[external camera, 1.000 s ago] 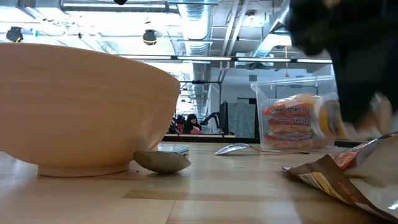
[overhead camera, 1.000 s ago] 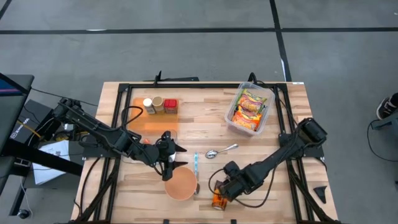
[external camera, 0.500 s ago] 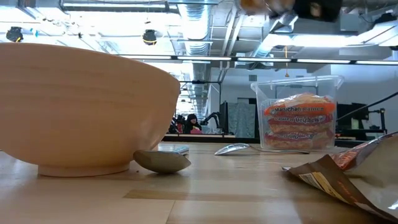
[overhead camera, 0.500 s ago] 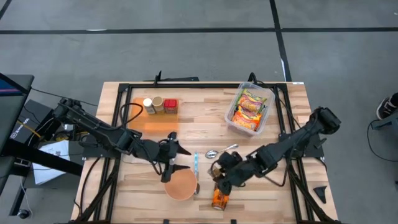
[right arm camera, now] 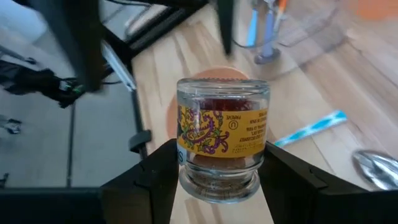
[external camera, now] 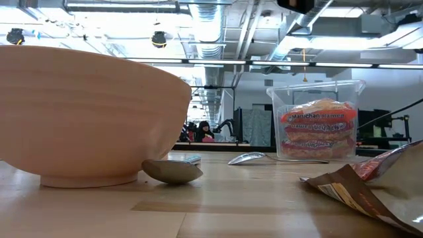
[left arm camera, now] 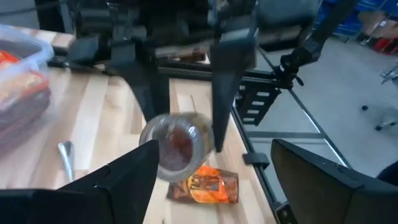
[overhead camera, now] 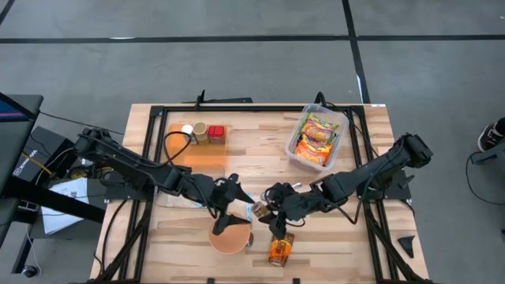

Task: Pick & Place Food Item
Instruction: Put the brown seasoning bottle into the orange bin

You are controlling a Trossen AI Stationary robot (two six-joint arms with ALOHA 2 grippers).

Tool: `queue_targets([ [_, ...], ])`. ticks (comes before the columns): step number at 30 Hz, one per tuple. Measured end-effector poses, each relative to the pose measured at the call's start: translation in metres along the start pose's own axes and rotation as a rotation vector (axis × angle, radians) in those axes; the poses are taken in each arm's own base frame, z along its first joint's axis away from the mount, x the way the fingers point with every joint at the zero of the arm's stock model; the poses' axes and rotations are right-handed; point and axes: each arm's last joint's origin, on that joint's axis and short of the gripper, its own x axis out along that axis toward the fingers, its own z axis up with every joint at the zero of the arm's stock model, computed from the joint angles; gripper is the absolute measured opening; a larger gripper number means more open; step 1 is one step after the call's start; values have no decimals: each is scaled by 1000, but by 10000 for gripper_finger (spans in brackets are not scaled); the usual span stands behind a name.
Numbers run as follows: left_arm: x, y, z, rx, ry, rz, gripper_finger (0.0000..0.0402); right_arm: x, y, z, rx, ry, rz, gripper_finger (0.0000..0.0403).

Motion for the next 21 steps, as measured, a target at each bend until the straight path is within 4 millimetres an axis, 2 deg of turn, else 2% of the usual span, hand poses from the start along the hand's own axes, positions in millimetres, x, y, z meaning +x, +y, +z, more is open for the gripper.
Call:
queue_targets([
  [11, 7, 13, 6, -98, -43, -32, 311, 0, 5, 4, -33, -22, 64, 190],
  [21, 7, 15, 5, -149, -4, -107, 311, 1, 4, 12, -42, -60, 85, 189],
])
